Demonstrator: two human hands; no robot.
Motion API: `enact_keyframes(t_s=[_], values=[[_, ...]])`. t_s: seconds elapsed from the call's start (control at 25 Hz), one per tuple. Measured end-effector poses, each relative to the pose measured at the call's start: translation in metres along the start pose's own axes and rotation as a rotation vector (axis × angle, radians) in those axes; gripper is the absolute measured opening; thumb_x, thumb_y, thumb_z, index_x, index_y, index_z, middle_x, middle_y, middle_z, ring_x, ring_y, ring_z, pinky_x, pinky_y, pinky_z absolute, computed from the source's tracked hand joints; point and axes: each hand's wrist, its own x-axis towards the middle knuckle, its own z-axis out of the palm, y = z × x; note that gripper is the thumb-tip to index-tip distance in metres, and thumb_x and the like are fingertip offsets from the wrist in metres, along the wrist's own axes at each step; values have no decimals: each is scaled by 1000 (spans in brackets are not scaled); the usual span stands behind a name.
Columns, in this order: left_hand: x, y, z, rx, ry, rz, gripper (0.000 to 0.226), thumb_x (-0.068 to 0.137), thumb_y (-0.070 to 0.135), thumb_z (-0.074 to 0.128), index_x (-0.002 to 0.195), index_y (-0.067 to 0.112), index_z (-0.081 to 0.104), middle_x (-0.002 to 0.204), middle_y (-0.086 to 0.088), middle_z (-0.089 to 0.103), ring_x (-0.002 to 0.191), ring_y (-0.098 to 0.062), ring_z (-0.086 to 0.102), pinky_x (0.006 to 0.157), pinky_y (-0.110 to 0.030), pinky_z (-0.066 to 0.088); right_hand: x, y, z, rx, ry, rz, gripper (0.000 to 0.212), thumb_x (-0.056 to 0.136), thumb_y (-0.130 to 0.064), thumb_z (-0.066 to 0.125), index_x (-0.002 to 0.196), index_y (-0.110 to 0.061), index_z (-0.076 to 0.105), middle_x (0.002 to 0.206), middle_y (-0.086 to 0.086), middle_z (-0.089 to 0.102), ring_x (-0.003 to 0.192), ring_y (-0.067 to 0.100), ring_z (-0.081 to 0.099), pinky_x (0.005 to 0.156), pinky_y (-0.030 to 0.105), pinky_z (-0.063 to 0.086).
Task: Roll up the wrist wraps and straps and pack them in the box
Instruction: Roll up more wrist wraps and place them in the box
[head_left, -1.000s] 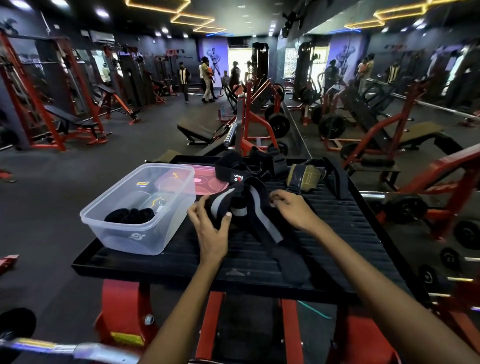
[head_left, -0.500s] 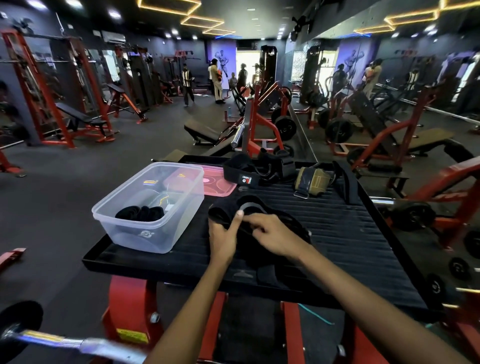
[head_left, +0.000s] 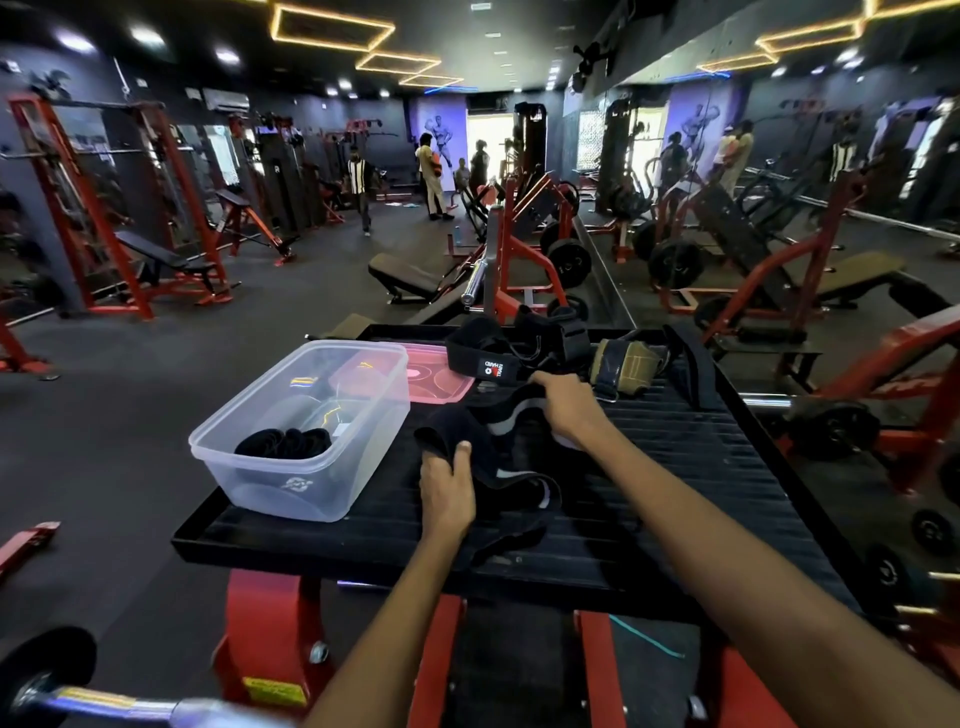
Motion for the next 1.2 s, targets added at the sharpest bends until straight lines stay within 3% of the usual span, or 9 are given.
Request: enact_keyframes(t_s=[0.16, 0.4, 0.52, 0.68, 0.76, 0.84, 0.92, 1.04, 1.2], values=[[5, -2, 4, 30, 6, 3, 44, 95, 31, 49, 108, -10, 52, 110, -28, 59, 106, -39, 54, 93, -42, 40, -18, 40, -42, -27, 27, 193, 46, 90, -1, 39, 129, -22, 54, 125, 20, 55, 111, 38, 54, 83, 36, 45], [1, 1, 10, 22, -38, 97, 44, 94, 35, 50, 116, -4, 54, 116, -21, 62, 111, -35, 56, 96, -36, 41, -64, 67, -65, -53, -257, 242, 38, 91, -9, 50, 124, -25, 59, 133, 12, 53, 113, 30, 55, 83, 32, 45], [-3, 3, 9, 10, -53, 113, 46, 95, 35, 50, 117, -6, 55, 116, -23, 62, 111, -34, 57, 93, -31, 41, -82, 78, -45, 118, -109, 219, 41, 92, -7, 42, 127, -26, 53, 127, 12, 57, 107, 29, 57, 80, 33, 45], [-4, 1, 4, -3, -74, 83, 64, 94, 41, 47, 99, -22, 53, 86, -32, 62, 91, -42, 61, 69, -31, 39, -87, 73, -34, -280, -120, 296, 55, 96, -21, 45, 146, -26, 23, 140, 19, 37, 124, 40, 41, 100, 50, 34], [-6, 3, 2, -31, -83, 83, 65, 94, 41, 49, 99, -24, 51, 88, -34, 62, 93, -43, 61, 72, -36, 44, -87, 50, -37, -359, 72, 210, 53, 95, -21, 48, 144, -19, 28, 139, 17, 36, 125, 39, 37, 102, 53, 31], [-5, 2, 2, -42, -107, 99, 69, 93, 42, 50, 104, -27, 47, 102, -40, 58, 100, -45, 59, 81, -44, 47, -95, 20, -33, -126, 190, 16, 48, 94, -28, 52, 138, -16, 38, 131, 12, 45, 121, 32, 44, 98, 46, 40], [-6, 0, 0, -17, -154, 107, 74, 94, 45, 44, 109, -28, 45, 108, -42, 55, 103, -47, 56, 84, -47, 46, -104, -10, -23, 245, -56, -110, 63, 87, -40, 61, 141, -18, 36, 132, 9, 47, 125, 25, 46, 101, 36, 41], [-5, -1, -3, -38, -185, 99, 78, 92, 57, 35, 119, -15, 48, 112, -35, 58, 108, -45, 56, 93, -48, 43, -102, -24, 0, 187, -346, -115, 75, 85, -28, 65, 147, -18, 23, 141, 15, 44, 129, 31, 45, 105, 39, 40], [-3, 2, -6, -42, -129, 118, 43, 88, 23, 60, 128, 16, 46, 120, -7, 59, 109, -24, 57, 101, -42, 42, -74, -8, -20, 359, 75, 73, 35, 94, -10, 46, 127, -18, 55, 122, 15, 62, 112, 34, 58, 90, 40, 49]])
